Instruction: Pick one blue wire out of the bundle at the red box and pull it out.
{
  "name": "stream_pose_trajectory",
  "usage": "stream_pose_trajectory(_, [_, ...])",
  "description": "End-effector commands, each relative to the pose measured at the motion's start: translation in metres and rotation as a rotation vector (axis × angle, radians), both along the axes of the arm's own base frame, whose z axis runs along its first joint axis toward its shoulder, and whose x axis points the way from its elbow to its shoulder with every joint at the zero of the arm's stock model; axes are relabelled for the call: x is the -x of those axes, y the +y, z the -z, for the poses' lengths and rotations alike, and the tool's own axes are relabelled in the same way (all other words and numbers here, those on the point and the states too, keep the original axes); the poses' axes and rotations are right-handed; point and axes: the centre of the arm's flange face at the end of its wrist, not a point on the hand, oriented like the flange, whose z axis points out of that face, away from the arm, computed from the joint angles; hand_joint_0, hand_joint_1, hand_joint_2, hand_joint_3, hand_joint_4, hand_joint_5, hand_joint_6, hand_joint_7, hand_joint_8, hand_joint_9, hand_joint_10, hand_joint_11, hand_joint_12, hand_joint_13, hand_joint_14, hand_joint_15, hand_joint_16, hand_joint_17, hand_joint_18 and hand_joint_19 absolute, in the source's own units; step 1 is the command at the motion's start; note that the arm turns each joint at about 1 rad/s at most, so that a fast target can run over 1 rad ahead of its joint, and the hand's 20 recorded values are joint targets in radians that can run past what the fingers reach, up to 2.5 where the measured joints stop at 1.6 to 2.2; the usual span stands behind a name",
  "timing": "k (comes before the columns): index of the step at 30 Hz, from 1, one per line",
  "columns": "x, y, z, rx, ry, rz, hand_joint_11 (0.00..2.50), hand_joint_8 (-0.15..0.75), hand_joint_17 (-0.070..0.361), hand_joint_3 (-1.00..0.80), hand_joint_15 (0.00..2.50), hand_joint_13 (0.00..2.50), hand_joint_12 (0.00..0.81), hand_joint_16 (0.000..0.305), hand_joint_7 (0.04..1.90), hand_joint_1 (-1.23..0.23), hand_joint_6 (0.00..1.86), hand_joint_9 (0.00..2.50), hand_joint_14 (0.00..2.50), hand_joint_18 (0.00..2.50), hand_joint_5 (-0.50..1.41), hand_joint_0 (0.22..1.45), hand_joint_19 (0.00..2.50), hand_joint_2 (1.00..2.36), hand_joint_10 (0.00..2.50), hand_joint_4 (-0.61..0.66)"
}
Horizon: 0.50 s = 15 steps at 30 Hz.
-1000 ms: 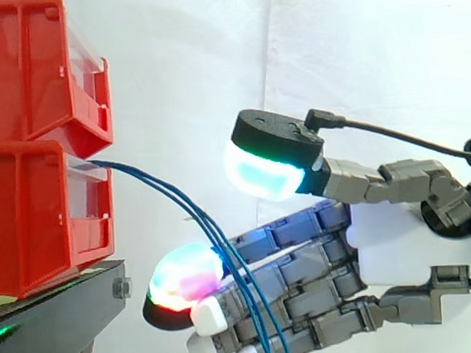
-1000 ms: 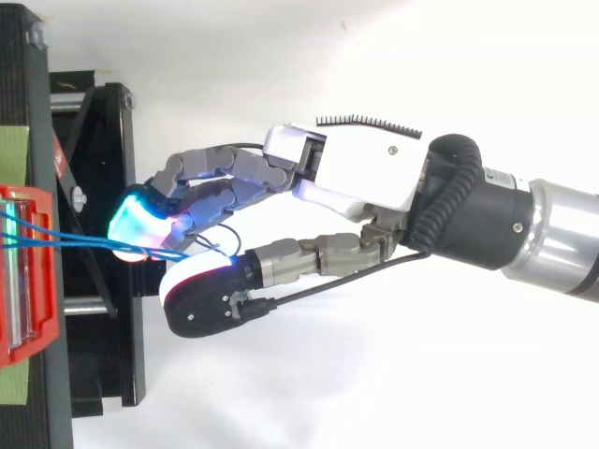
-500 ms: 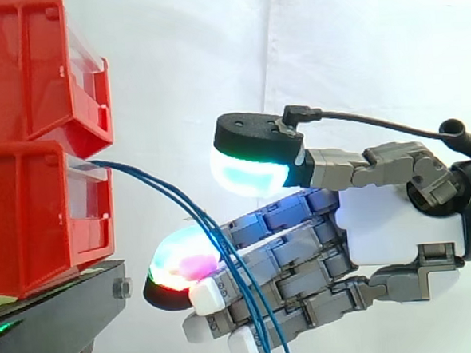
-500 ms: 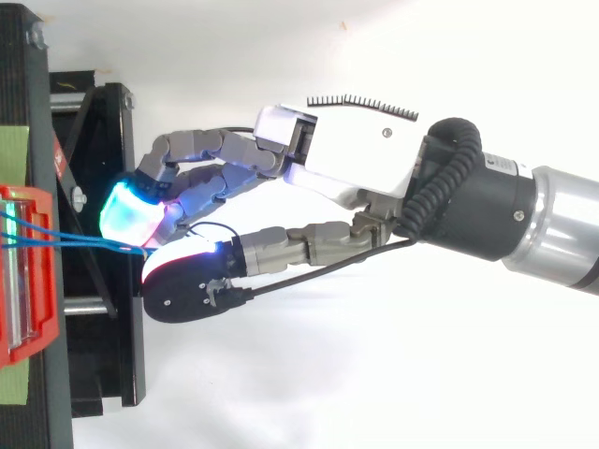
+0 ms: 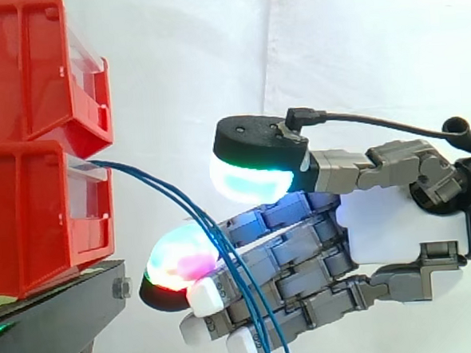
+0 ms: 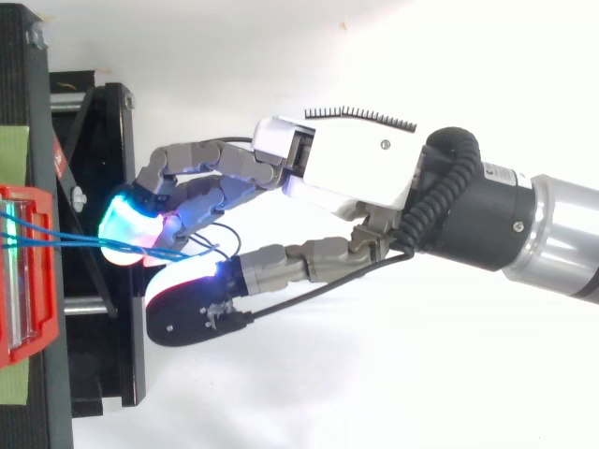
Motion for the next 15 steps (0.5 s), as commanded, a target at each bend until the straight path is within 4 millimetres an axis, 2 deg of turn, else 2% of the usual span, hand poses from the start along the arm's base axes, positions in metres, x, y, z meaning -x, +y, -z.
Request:
stream_pose_trajectory(1, [-0.0003,0.0029,-0.0004,0.057,0.015,-0.009,0.34,0.335,0.127,-0.28,0.14,0.48,0.432,0.057,1.22,-0.72,0.5,0.62,0.0,0.51,-0.12,0.58,0.33,1.02,0.01,0.28])
stream_pose_trajectory(5, [-0.0003,0.0029,-0.0004,0.073,0.019,-0.009,0.35,0.336,0.127,-0.28,0.13,0.48,0.432,0.057,1.19,-0.72,0.52,0.63,0.0,0.52,-0.13,0.58,0.33,1.01,0.01,0.28])
stream_pose_trajectory(7, [-0.0045,-0.0001,-0.0098,0.072,0.003,0.0,0.35,0.336,0.127,-0.28,0.14,0.49,0.432,0.057,1.2,-0.73,0.53,0.63,0.0,0.52,-0.13,0.58,0.33,1.01,0.01,0.27])
stream_pose_trajectory(15, [-0.0036,-0.005,-0.0091,0.07,0.01,0.005,0.34,0.337,0.128,-0.28,0.13,0.49,0.432,0.057,1.19,-0.73,0.53,0.63,0.0,0.53,-0.13,0.58,0.34,1.02,0.01,0.27])
